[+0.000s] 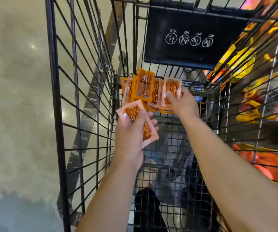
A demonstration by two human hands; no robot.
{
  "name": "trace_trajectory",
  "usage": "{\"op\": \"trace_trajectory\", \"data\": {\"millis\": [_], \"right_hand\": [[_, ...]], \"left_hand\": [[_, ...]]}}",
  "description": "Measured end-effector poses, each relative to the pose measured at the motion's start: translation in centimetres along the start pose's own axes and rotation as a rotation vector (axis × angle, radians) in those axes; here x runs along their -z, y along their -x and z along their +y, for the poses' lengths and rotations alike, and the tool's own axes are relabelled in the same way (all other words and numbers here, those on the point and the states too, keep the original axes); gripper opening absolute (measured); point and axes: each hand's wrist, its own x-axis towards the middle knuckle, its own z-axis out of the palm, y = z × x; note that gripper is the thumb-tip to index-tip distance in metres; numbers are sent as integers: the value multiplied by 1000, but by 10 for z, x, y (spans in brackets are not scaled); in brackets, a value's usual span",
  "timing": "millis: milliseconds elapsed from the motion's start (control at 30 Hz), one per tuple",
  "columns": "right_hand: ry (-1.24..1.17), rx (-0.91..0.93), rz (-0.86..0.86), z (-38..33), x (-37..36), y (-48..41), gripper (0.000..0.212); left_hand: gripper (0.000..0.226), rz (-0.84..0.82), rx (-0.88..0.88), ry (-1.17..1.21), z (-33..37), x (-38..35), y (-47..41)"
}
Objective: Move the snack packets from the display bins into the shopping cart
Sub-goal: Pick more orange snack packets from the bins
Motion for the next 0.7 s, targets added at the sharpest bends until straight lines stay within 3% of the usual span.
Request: {"op": "trace_trajectory", "data": {"millis": [100, 200, 367, 533, 700], "right_hand": [[79, 22, 69, 3, -13, -5, 30], [7, 52, 138, 12, -16, -5, 41], [-115, -26, 66, 28, -13, -4, 22], [-193, -41, 58, 37, -8, -8, 26], [-61, -114, 38, 41, -10, -11, 38]], "left_hand": [[16, 37, -7, 8, -4, 5, -4], [13, 64, -4, 15, -6, 9, -7], [11, 76, -3, 31, -8, 10, -9], [11, 83, -3, 17, -12, 7, -10], [10, 80, -17, -25, -18, 7, -9]]}}
